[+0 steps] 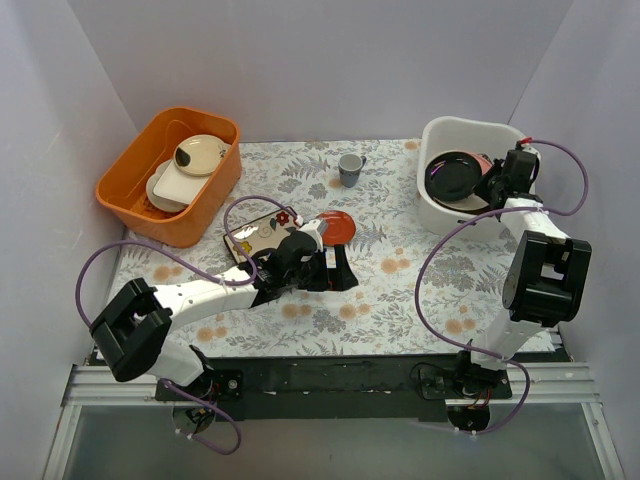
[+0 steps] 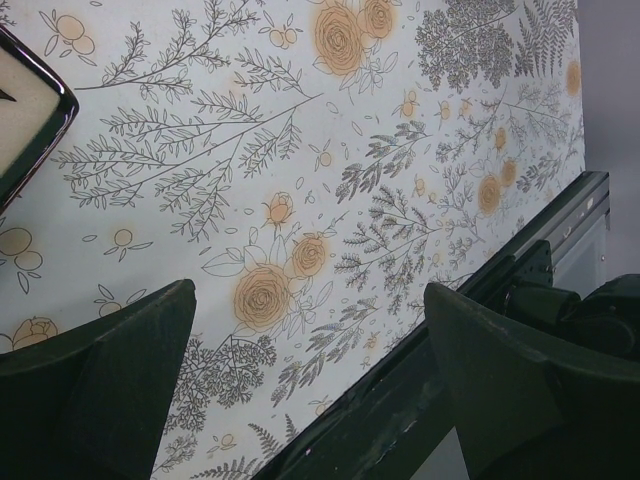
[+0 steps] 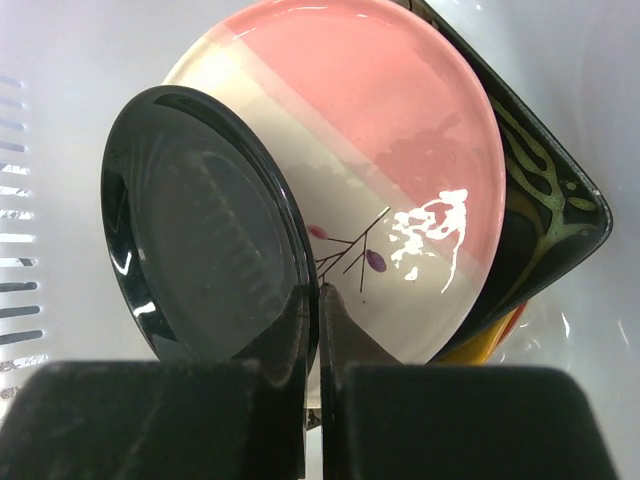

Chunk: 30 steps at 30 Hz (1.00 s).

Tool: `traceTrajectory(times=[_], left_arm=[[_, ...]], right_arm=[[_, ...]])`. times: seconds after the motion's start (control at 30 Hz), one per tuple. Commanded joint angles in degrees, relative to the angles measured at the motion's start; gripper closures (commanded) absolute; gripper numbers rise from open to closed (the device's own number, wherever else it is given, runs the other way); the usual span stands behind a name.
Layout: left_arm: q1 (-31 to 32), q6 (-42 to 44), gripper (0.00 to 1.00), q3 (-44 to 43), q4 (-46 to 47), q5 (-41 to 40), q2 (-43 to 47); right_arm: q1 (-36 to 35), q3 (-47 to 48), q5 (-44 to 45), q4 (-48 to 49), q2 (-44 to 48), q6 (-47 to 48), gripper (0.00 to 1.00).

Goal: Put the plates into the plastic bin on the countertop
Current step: Place the plate in the plastic bin.

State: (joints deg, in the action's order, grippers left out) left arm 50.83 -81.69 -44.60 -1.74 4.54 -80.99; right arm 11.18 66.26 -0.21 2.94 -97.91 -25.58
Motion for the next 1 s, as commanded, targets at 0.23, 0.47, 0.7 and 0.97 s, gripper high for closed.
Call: traceTrajectory(times=[0.23, 0.47, 0.7, 0.97], left_arm=[[0.1, 0.7, 0.02, -0.9, -0.3, -0.2, 1.0], [0.1, 2.4, 0.02, -2.4, 0.9, 1.4, -1.0], [0.2, 3.3, 0.02, -2.3, 3.6, 3.7, -2.8], [0.2, 2.6, 0.02, -0.8, 3.6, 0.4, -1.1]], right_arm=[[-0.2, 0.5, -1.6, -2.0, 1.4, 2.4, 0.57], [-0.3, -2.4, -0.7, -2.6, 7.0, 2.7, 0.30], [-2.9, -5.6, -2.5, -2.7, 16.5, 5.0, 0.12], [-7.5, -5.8, -5.5, -2.9, 21.7, 6.2, 0.10]])
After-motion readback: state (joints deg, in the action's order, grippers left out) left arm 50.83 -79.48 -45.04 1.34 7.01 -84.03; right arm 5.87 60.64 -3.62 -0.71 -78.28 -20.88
